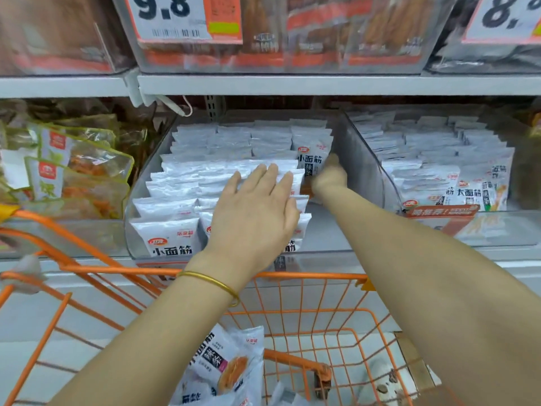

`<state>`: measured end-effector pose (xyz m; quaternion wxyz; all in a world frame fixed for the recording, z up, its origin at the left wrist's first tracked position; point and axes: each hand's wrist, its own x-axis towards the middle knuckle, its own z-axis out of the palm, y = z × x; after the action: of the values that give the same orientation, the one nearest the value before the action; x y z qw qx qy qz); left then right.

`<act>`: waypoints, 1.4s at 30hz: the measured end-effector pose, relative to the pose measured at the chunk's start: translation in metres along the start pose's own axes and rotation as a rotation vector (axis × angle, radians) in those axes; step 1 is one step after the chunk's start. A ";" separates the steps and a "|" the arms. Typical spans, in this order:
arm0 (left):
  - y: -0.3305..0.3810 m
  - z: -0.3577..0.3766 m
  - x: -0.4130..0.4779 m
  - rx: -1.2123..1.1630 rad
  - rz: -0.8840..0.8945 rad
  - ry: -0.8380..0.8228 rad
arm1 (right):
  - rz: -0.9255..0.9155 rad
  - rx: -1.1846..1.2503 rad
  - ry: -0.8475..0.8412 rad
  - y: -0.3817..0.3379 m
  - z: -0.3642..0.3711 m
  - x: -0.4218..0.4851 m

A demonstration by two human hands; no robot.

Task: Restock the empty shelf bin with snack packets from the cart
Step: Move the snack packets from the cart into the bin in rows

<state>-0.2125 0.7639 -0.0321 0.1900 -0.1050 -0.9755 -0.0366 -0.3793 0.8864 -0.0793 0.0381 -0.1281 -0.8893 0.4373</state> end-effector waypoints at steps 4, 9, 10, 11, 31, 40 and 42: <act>0.001 0.001 0.001 0.011 -0.003 -0.005 | -0.019 -0.005 -0.003 0.000 0.004 0.010; 0.002 -0.002 0.001 -0.012 -0.016 -0.017 | 0.047 -0.080 -0.046 -0.005 0.002 0.000; 0.002 -0.002 0.000 -0.019 -0.016 0.006 | 0.042 -0.132 -0.055 -0.007 -0.001 -0.005; 0.002 -0.002 -0.002 -0.029 -0.016 0.035 | 0.011 -0.190 -0.063 -0.007 -0.003 -0.009; -0.021 -0.022 -0.120 -0.142 -0.087 0.233 | -0.465 -0.520 -0.910 0.074 0.027 -0.258; -0.021 -0.021 -0.118 -0.164 -0.094 0.254 | -0.398 -0.412 -0.897 0.074 0.046 -0.251; -0.019 -0.022 -0.117 -0.202 -0.098 0.281 | -0.396 -0.473 -0.922 0.059 0.025 -0.245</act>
<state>-0.1028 0.7207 -0.0561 0.3109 -0.0697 -0.9346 -0.1578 -0.1360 0.8380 -0.1306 -0.3033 0.2413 -0.8949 0.2211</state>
